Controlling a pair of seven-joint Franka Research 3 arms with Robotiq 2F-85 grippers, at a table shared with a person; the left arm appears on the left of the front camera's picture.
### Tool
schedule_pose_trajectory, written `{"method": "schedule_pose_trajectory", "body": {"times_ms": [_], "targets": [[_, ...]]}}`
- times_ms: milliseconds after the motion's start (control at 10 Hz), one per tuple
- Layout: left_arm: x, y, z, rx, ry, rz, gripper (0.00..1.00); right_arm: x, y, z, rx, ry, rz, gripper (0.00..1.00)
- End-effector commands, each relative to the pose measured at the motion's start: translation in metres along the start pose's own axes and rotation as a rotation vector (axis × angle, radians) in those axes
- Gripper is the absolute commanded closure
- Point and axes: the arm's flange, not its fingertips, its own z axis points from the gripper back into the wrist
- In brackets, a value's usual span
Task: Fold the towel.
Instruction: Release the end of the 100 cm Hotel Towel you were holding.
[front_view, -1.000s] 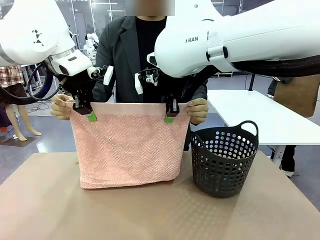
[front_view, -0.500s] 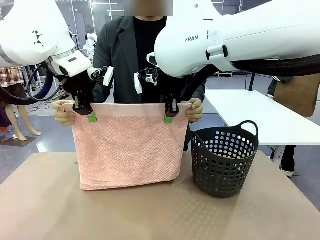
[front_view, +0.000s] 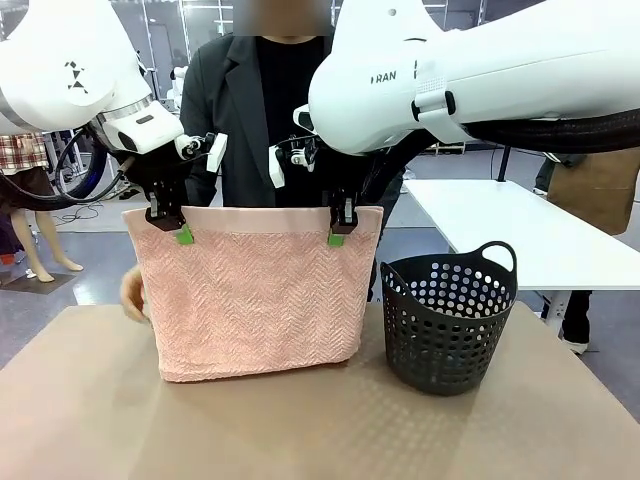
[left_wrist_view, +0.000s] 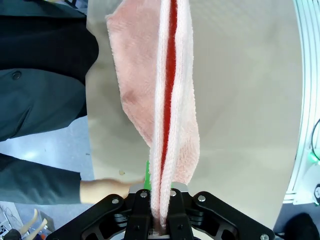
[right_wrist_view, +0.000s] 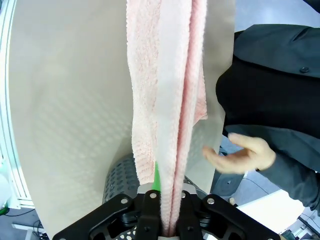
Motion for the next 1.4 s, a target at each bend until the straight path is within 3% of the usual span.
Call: {"method": "schedule_pose_trajectory", "body": {"times_ms": [0,1300], "targets": [[-0.0001,0.0006,0.0018,0.004,0.002,0.012,1.0,-0.001,-0.0006,0.0003,-0.006,0.008,0.004,1.0],[-0.0001,0.0006,0.0018,0.004,0.002,0.012,1.0,-0.001,-0.0006,0.0003,-0.006,0.008,0.004,1.0]]}}
